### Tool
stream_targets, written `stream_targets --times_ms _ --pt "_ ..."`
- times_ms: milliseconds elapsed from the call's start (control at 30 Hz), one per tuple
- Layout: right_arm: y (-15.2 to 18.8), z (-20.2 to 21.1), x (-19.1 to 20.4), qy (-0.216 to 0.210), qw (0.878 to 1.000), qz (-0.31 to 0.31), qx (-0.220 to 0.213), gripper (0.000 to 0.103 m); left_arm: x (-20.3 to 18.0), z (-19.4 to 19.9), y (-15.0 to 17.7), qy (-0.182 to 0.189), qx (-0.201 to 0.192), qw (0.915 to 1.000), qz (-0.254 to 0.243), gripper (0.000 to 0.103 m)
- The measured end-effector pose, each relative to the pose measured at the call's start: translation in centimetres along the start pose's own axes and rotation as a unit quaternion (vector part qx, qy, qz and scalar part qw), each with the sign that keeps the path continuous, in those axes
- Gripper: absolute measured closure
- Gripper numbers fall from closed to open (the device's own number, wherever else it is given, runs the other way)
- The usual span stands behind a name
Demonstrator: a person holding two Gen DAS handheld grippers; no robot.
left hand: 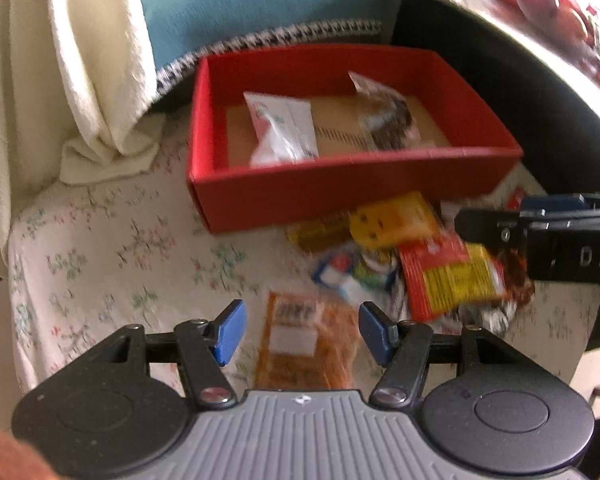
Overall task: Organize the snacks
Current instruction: 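Grasp the orange bread bag with the left tool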
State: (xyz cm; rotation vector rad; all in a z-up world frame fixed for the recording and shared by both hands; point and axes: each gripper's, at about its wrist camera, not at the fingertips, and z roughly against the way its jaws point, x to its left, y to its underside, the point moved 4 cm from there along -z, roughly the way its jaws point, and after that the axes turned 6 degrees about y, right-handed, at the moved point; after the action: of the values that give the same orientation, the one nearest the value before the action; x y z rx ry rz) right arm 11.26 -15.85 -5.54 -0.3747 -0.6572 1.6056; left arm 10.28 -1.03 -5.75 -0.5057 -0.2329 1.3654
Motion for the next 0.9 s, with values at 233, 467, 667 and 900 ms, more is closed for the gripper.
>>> stream_targets --times_ms 233,467,667,900 --pt "1.3 0.2 -0.5 -0.003 1.000 -0.001 0.017 0.014 -0.2 -0.9 1.9 0.021 0.031 0.9992 0.013 0.045" --pt "1.7 0.2 -0.6 -0.008 1.000 0.010 0.026 0.012 1.0 -2.4 2.3 0.022 0.055 0.9975 0.038 0.036" --pt "1.8 -0.6 -0.8 -0.001 0.999 0.027 0.045 0.012 0.7 -3.8 2.4 0.012 0.074 0.9966 0.034 0.034" --pt "1.5 -1.0 -2.2 0.006 0.998 0.022 0.051 0.012 0.2 -3.5 2.4 -0.006 0.061 0.9981 0.006 0.059"
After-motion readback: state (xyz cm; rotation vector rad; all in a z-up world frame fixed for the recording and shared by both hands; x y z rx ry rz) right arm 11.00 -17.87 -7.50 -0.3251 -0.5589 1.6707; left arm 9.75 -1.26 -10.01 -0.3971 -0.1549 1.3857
